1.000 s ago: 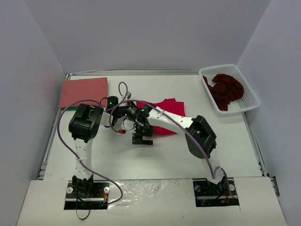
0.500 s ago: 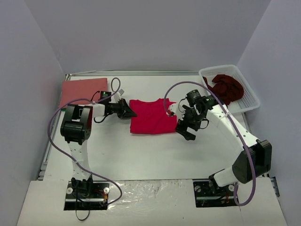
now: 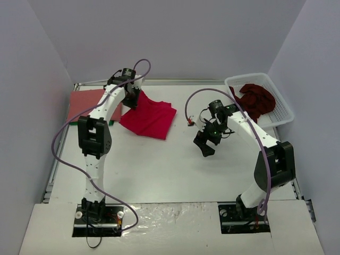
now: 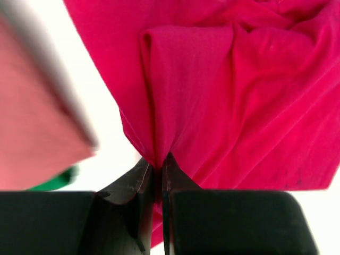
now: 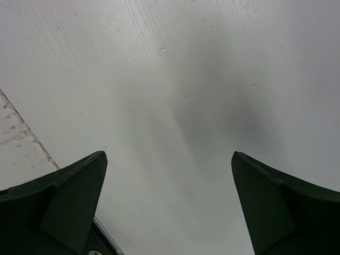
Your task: Fold and stack the t-shirts
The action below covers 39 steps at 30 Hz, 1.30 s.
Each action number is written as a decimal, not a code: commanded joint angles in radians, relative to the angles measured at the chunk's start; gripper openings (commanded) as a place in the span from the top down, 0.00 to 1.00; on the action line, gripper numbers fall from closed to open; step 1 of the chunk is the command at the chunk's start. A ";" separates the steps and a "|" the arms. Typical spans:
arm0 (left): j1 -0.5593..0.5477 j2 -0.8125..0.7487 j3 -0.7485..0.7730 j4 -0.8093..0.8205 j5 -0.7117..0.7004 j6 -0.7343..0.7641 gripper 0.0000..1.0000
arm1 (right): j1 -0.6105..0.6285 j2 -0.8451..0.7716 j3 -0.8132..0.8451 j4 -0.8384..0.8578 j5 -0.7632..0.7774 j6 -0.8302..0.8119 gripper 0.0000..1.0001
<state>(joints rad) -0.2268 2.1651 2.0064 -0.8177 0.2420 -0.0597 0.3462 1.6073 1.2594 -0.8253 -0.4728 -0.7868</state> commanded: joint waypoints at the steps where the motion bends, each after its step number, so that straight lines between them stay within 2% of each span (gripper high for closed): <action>1: -0.049 0.059 0.212 -0.263 -0.355 0.161 0.98 | -0.007 0.006 -0.005 -0.025 -0.067 -0.014 0.00; 2: -0.065 0.077 0.247 -0.282 -0.422 0.181 0.98 | -0.013 0.006 -0.008 -0.023 -0.073 -0.017 0.00; 7: -0.078 0.102 0.429 -0.377 -0.541 0.185 0.98 | -0.035 0.019 -0.028 -0.015 -0.122 -0.040 0.00; 13: -0.054 0.052 0.471 -0.360 -0.618 0.204 0.98 | -0.050 0.036 -0.054 -0.009 -0.161 -0.064 0.00; 19: 0.004 -0.053 0.400 -0.241 -0.679 0.238 0.98 | -0.055 0.048 -0.078 0.003 -0.173 -0.071 0.00; 28: 0.101 -0.059 0.500 -0.233 -0.613 0.242 0.98 | -0.055 0.095 -0.091 0.006 -0.164 -0.077 0.00; 39: 0.221 -0.067 0.517 -0.169 -0.492 0.153 0.98 | -0.055 0.128 -0.098 0.015 -0.147 -0.071 0.00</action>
<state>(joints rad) -0.0479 2.1769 2.4683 -1.0374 -0.2642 0.1265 0.2996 1.7157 1.1694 -0.7795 -0.6170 -0.8467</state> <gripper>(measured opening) 0.055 0.999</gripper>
